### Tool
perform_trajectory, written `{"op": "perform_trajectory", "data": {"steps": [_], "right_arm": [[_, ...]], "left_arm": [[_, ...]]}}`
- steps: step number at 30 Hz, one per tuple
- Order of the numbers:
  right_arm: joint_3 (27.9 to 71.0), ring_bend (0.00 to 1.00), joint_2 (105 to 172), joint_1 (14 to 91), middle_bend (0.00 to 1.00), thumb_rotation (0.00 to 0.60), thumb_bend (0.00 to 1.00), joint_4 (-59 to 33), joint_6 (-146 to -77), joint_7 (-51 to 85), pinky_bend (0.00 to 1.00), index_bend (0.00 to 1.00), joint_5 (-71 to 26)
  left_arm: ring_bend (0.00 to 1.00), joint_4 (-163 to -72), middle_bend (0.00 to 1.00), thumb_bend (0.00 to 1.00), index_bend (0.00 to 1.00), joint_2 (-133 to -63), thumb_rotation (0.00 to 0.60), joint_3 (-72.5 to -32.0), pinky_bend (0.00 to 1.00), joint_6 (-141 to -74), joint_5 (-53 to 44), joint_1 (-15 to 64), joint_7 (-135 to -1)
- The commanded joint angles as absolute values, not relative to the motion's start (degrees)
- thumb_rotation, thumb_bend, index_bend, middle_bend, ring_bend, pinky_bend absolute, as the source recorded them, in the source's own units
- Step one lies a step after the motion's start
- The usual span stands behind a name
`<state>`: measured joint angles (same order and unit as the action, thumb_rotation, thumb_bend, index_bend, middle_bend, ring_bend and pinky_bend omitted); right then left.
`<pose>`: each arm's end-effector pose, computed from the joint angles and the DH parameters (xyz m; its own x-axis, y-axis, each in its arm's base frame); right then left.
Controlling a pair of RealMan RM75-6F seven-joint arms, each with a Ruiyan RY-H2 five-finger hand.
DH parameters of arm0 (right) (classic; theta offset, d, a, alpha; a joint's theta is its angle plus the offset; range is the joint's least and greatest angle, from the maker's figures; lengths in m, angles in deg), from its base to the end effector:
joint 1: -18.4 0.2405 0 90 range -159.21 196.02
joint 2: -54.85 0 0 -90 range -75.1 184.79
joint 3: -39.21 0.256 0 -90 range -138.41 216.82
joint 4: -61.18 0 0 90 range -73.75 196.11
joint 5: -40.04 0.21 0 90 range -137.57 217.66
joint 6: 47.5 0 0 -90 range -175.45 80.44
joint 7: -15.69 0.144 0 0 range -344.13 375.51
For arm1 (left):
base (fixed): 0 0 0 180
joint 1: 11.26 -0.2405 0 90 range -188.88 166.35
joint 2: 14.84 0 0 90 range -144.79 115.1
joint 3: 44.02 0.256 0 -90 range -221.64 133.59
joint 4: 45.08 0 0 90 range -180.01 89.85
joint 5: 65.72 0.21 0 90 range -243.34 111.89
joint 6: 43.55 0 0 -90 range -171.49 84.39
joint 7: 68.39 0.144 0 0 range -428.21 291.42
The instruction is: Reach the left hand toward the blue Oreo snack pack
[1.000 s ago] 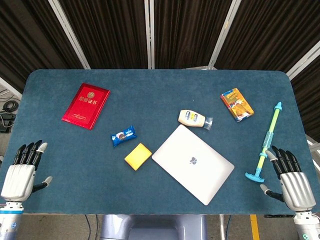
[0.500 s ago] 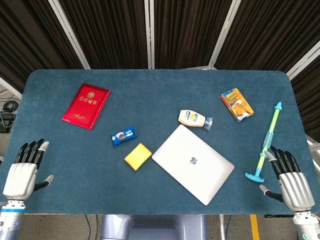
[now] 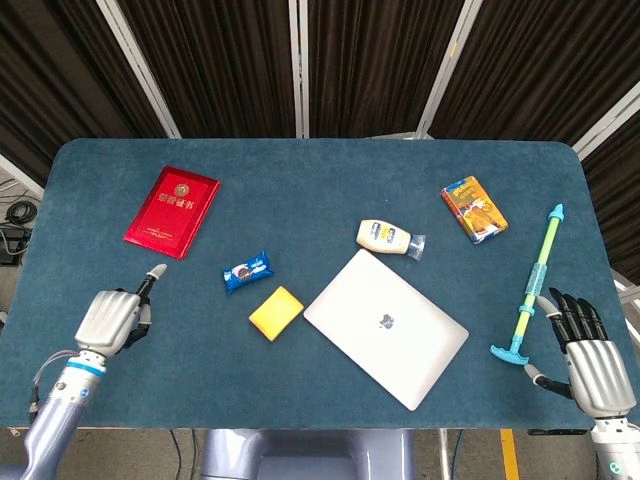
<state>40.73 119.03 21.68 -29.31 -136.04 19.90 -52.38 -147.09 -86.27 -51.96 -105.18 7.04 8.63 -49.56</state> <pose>-0.3056 -0.1672 0.1598 0.3609 0.0186 0.9324 -0.9277 -0.0956 0.3610 -0.2334 0.2531 0.0681 0.4092 0.2801 0.8684 0.9111 -0.1767 -0.3723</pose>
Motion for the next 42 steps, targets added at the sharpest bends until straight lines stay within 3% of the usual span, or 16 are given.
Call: {"op": "perform_trajectory", "data": {"steps": [1,14,42], "right_arm": [[40.9,0.00,118.9,21.8,0.00,0.600,0.07,-29.1,-135.8,20.4,0.00,0.07,-52.0],[41.2,0.00,118.7,21.8,0.00,0.600,0.07,-28.8,-135.7,21.5,0.00,0.07,-51.4],[41.3,0.00,118.0,21.3,0.00,0.600,0.07,-29.1,-137.0,22.6,0.00,0.07,-51.8]], "left_arm": [[0.67,-145.9,0.71,0.88,0.00,-89.3,0.600,-55.0,0.52,-95.5,-7.4,17.9,-41.3],[0.67,-140.0,0.71,0.88,0.00,-96.2,0.600,-54.4,0.52,-92.7,-23.2,29.4,-30.9],[0.67,-139.4,0.71,0.88,0.00,-99.7,0.600,-49.3,0.52,-95.4,-29.7,36.5,-30.5]]}}
